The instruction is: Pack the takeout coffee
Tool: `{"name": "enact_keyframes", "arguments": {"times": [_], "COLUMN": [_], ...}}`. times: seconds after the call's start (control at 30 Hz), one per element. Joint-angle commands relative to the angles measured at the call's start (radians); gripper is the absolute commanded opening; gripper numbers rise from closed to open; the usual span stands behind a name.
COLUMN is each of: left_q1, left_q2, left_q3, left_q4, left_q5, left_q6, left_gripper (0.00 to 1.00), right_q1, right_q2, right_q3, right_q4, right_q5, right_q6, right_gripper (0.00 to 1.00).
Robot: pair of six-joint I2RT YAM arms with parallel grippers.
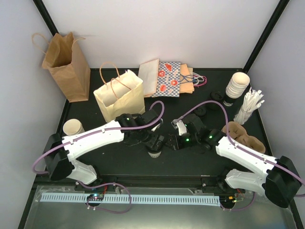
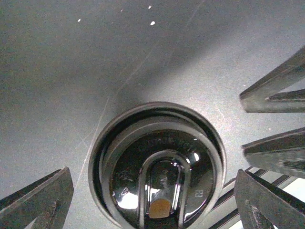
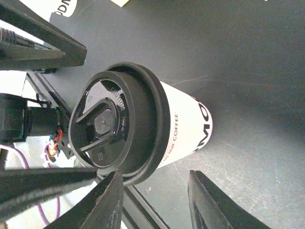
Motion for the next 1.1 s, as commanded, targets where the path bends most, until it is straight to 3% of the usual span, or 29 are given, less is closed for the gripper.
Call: {"name": "enact_keyframes", "arguments": {"times": [0.0, 0.3, 0.63, 0.87, 1.07], "left_q1": [-0.019, -0.021, -0.032, -0.039, -0.039], "left_q2": [0.027, 0.093, 0.118, 0.113, 0.107], "left_q3": [0.071, 0.094, 0.097, 0.099, 0.106], "left_q4": [-0.048, -0.056, -0.079, -0.074, -0.075], "left_q5": [-0.035, -0.026, -0.034, -0.024, -0.018], "left_q6": [0.039, 0.046, 0.052, 0.054, 0.055], "left_gripper": [0.93, 0.82, 0.80, 0.89, 0.90], "right_q1": [-0.018, -0.034, -0.036, -0.036, -0.037], "right_q2": [0.013, 0.054, 0.095, 0.111, 0.128], "right_q3": [-0.026, -0.043, -0.057, -0.075, -0.073], "right_q4": [0.119, 0.166, 0.182, 0.197, 0.201], "right_q5": [-0.070, -0.097, -0.108, -0.113, -0.128], "right_q6": [0.054, 0.066, 0.068, 0.075, 0.075], "right_gripper": [0.40, 0.32, 0.28, 0.27, 0.26]}}
